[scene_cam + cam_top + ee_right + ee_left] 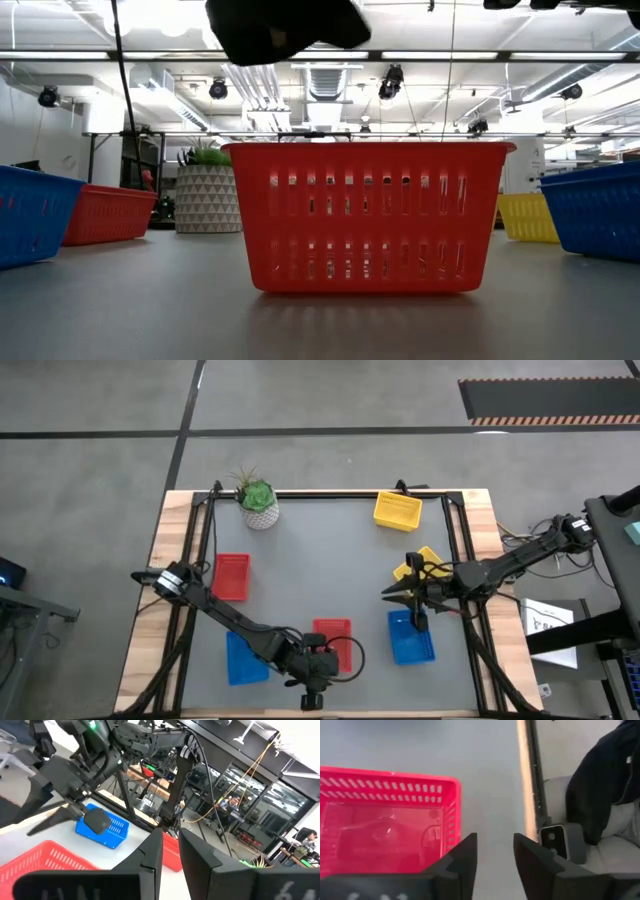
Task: Stack baskets by color
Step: Stack the bottom red bin on top of the top red bin
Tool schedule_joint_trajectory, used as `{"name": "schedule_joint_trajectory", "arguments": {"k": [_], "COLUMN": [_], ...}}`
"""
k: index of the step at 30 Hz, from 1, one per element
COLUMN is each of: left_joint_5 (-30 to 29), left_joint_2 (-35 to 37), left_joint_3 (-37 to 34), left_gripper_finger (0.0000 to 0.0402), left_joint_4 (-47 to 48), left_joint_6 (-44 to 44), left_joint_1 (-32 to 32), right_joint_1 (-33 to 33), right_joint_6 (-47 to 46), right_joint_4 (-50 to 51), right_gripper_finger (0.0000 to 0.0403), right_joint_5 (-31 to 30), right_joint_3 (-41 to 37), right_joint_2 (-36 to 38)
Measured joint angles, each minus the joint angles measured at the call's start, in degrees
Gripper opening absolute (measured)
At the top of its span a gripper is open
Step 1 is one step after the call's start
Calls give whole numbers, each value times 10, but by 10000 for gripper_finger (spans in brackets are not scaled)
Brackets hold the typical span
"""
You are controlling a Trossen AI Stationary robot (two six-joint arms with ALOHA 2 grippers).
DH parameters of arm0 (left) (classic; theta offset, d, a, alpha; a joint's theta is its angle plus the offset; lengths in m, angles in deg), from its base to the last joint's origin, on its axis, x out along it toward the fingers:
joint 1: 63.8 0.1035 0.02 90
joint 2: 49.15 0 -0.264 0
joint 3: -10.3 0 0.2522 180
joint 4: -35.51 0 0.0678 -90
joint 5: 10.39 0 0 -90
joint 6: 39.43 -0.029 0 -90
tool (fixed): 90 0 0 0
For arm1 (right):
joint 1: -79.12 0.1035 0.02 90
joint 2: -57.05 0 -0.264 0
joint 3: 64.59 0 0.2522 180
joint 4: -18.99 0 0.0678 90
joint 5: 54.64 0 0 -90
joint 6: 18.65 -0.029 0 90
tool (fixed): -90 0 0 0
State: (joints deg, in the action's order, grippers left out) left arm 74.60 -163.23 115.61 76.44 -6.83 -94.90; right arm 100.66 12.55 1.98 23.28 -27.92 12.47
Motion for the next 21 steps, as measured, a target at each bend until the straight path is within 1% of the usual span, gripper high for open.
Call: {"name": "schedule_joint_trajectory", "arguments": {"k": [4, 6, 9, 14, 17, 21], "left_joint_5": [-48, -51, -52, -53, -64, -64], "left_joint_2": [-2, -2, -2, -2, -2, -2], "left_joint_3": [-1, -3, -23, -75, -103, -141], "left_gripper_finger": [150, 159, 161, 162, 162, 162], "left_joint_4": [3, -1, -27, -123, -136, -197], "left_joint_6": [-16, -42, -49, -50, -45, -45], "left_joint_1": [0, 1, 5, 7, 7, 8], "right_joint_1": [0, 0, 0, 0, 0, 0], "right_joint_6": [2, 3, 3, -3, -6, -7], "right_joint_4": [0, 0, 0, 1, 2, 4], "right_gripper_finger": [54, 54, 54, 54, 54, 54], "right_joint_5": [0, 0, 0, 0, 0, 0], "right_joint_3": [1, 1, 1, 1, 1, 1], "right_joint_2": [-1, -1, -1, -1, -1, -1]}}
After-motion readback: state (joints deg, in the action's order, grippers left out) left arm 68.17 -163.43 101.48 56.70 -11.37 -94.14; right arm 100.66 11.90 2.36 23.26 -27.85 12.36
